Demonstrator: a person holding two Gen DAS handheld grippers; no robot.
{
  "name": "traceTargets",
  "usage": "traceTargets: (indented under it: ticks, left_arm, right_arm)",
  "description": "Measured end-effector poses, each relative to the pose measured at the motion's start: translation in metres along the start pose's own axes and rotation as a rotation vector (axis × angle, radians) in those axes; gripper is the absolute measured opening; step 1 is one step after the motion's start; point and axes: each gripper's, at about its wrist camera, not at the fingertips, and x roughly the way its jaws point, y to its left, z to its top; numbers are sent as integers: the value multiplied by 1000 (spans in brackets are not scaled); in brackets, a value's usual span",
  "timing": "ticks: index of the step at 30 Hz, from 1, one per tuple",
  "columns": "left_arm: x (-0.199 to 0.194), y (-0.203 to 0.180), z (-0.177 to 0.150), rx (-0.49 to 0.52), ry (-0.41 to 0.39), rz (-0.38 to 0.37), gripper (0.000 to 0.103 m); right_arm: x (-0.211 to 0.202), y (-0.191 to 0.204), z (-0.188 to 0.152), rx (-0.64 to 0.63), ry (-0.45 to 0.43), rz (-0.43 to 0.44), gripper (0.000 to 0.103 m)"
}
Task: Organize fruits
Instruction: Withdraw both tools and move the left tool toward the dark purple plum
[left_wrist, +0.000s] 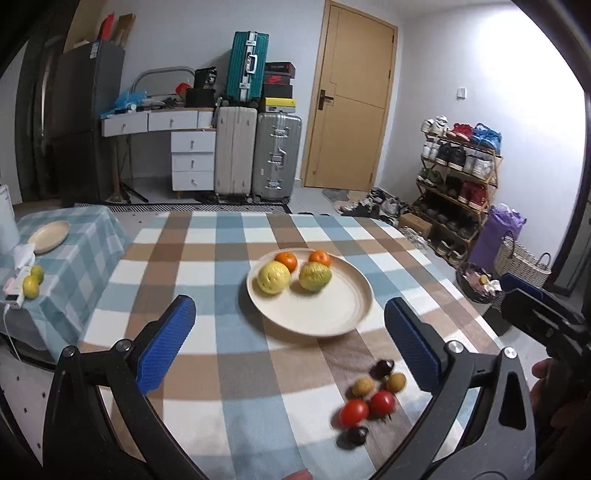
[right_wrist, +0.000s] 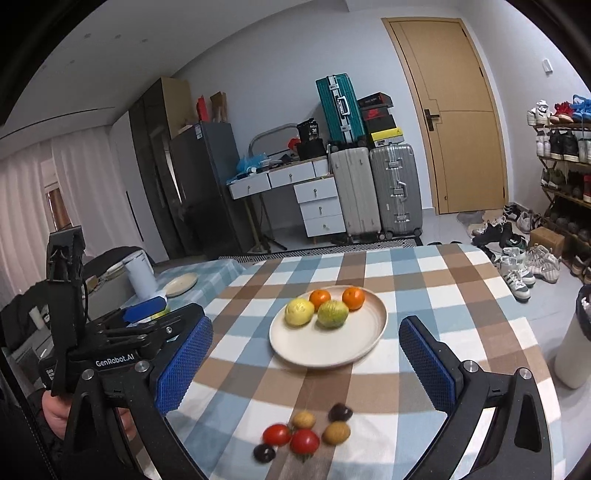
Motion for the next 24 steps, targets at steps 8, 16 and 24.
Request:
traceTargets:
  ticks: [8,16,24]
  left_arm:
    - [-3,-6,-33,-3,57,-60,102]
    - [14,-14,-69,21,126,-93,102]
    - [45,-16,-91,38,216,-127,102]
  right_arm:
    - [-19,9,-27,-15,12,-30,103]
    - [-17,9,-58,-25,62,-47,103]
    - [-7,1,-77,19,105,-31,103]
